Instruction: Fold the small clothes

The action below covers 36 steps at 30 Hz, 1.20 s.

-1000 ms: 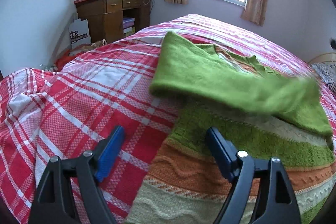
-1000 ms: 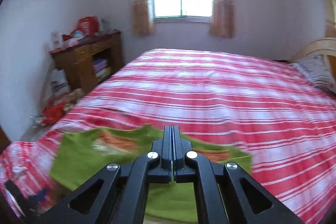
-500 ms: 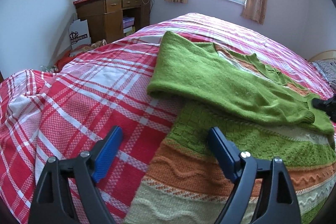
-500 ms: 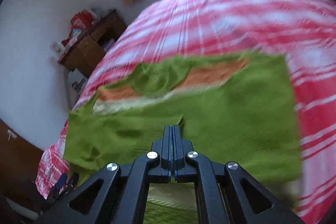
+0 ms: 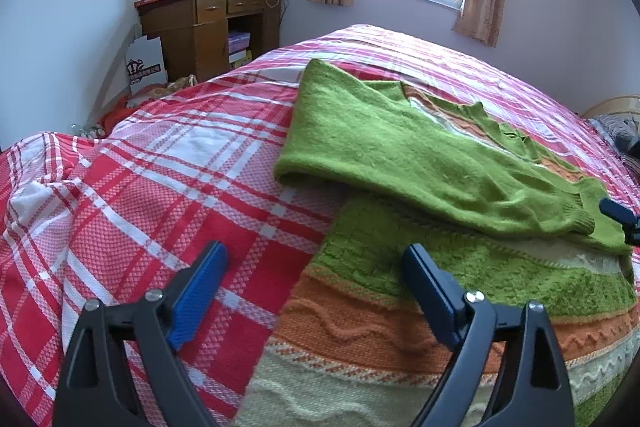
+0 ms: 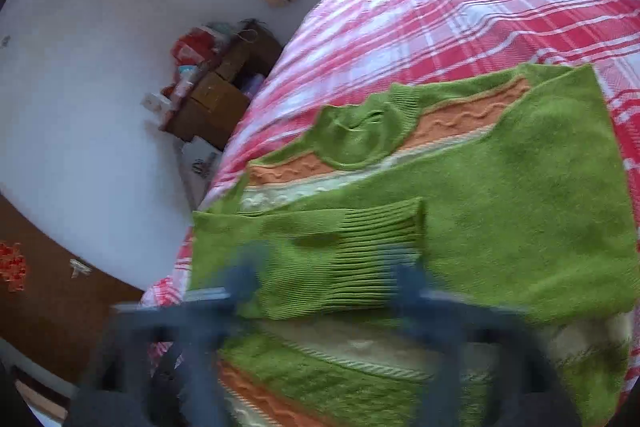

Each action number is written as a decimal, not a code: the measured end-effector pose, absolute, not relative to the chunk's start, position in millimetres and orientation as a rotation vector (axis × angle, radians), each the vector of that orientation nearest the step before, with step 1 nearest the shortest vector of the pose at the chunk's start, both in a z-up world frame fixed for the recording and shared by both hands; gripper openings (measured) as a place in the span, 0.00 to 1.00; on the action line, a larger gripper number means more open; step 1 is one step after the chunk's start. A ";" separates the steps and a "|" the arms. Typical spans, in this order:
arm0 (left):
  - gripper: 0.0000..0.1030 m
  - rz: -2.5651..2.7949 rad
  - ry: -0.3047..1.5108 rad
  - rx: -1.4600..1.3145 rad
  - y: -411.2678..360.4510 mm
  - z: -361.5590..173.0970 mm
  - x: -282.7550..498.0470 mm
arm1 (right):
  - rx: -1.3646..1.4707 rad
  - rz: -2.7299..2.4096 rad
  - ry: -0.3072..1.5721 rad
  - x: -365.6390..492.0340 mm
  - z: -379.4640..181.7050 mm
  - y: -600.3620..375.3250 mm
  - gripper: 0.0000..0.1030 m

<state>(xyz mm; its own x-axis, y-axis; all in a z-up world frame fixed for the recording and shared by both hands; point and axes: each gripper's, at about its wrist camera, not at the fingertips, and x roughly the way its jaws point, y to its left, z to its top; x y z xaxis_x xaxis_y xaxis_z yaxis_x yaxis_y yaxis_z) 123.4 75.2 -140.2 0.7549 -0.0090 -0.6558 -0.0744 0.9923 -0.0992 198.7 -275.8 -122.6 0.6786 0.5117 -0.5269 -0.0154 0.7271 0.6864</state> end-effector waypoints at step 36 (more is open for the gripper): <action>0.90 0.042 0.718 -0.112 77.1 -139.5 123.7 | -0.069 -0.199 0.786 208.4 -107.2 -289.7 0.16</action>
<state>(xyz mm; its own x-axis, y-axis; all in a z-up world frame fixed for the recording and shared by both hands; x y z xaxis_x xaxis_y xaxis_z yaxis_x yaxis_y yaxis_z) 123.7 77.1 -139.5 0.7527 -0.0003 -0.6584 -0.0762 0.9932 -0.0877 208.4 -289.7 -107.2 0.6889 -0.2032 -0.6958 0.1515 0.9791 -0.1359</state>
